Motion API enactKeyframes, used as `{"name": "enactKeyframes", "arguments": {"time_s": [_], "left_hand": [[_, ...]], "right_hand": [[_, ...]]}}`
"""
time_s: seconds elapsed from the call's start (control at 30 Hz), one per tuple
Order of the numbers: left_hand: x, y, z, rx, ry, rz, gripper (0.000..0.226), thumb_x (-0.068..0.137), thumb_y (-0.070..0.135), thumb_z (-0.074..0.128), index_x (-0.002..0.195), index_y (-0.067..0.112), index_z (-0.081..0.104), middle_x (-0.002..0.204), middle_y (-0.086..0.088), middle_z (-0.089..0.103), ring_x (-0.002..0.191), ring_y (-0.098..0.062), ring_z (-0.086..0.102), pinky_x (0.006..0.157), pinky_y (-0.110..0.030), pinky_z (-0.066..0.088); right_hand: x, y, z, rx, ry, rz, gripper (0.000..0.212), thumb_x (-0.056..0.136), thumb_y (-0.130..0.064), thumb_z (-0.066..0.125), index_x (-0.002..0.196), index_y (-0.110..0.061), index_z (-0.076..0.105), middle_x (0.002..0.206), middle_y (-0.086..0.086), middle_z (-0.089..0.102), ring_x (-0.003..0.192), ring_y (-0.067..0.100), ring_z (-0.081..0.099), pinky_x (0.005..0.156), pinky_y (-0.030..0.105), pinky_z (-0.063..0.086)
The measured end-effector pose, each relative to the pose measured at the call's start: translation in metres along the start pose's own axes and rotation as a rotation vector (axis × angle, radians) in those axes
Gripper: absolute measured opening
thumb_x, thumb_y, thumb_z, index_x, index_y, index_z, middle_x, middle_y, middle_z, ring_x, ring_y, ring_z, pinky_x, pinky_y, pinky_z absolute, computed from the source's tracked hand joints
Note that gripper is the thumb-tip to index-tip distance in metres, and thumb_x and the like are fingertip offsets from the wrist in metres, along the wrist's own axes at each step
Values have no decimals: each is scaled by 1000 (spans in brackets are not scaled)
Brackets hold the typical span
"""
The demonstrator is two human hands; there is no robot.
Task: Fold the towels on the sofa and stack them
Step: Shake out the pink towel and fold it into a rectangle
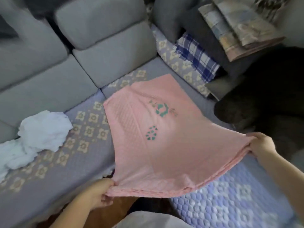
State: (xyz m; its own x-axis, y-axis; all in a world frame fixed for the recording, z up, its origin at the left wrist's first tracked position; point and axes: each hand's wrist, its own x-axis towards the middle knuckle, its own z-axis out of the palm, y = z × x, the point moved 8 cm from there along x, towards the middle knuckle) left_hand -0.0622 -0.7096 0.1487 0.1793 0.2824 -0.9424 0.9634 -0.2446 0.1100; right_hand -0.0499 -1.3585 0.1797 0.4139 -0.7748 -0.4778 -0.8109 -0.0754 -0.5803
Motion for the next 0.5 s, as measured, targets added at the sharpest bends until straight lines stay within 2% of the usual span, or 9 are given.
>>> {"name": "enactKeyframes", "arguments": {"time_s": [0.07,0.13,0.2,0.27,0.33,0.37,0.43,0.5], "left_hand": [[-8,-6,21,92,-34,16,18,84,11,69,102,7,71,86,-19,69,70,-28,60,64,-35,55],[-17,-4,45,134,-69,82,14,90,12,63,100,11,74,85,-17,67,68,-27,60,64,-33,54],[-25,-1,74,174,-91,124,18,93,11,57,101,14,73,88,-15,66,73,-26,60,65,-33,54],[-33,-4,102,247,-125,126,20,93,11,56,104,16,72,95,-15,66,76,-27,61,67,-33,56],[-35,-13,130,326,-176,116,22,91,11,56,107,17,70,102,-14,63,78,-27,62,67,-33,58],[-36,-17,143,367,-196,113,23,90,10,56,108,16,69,102,-13,61,80,-26,62,68,-33,59],[-35,-30,165,409,-226,95,23,90,7,56,108,14,68,98,-10,58,81,-23,58,68,-34,59],[-22,-51,194,458,-282,55,19,87,7,59,101,16,67,94,-8,59,81,-22,57,70,-36,59]], "right_hand": [[20,36,-7,20,37,122,31,83,6,47,97,-12,68,92,25,68,75,41,70,65,58,60],[40,53,-13,-14,54,211,22,76,7,56,92,2,70,82,27,70,72,43,71,70,62,59],[40,52,-24,-105,69,221,13,77,7,58,79,1,69,75,27,70,71,41,71,75,58,60],[28,48,-37,-122,83,198,17,81,5,55,70,-5,65,69,22,67,69,36,69,68,47,62],[28,57,-52,-100,99,201,20,81,3,54,79,-11,68,68,15,64,67,31,66,53,34,58],[34,69,-60,-83,114,224,25,81,1,53,86,-17,70,72,14,66,70,30,67,53,34,58],[43,97,-74,-10,156,285,34,79,-1,52,96,-21,73,87,14,71,79,32,71,63,43,62],[55,124,-90,50,247,294,43,77,-4,49,109,-15,74,98,13,72,88,30,70,79,43,60]]}}
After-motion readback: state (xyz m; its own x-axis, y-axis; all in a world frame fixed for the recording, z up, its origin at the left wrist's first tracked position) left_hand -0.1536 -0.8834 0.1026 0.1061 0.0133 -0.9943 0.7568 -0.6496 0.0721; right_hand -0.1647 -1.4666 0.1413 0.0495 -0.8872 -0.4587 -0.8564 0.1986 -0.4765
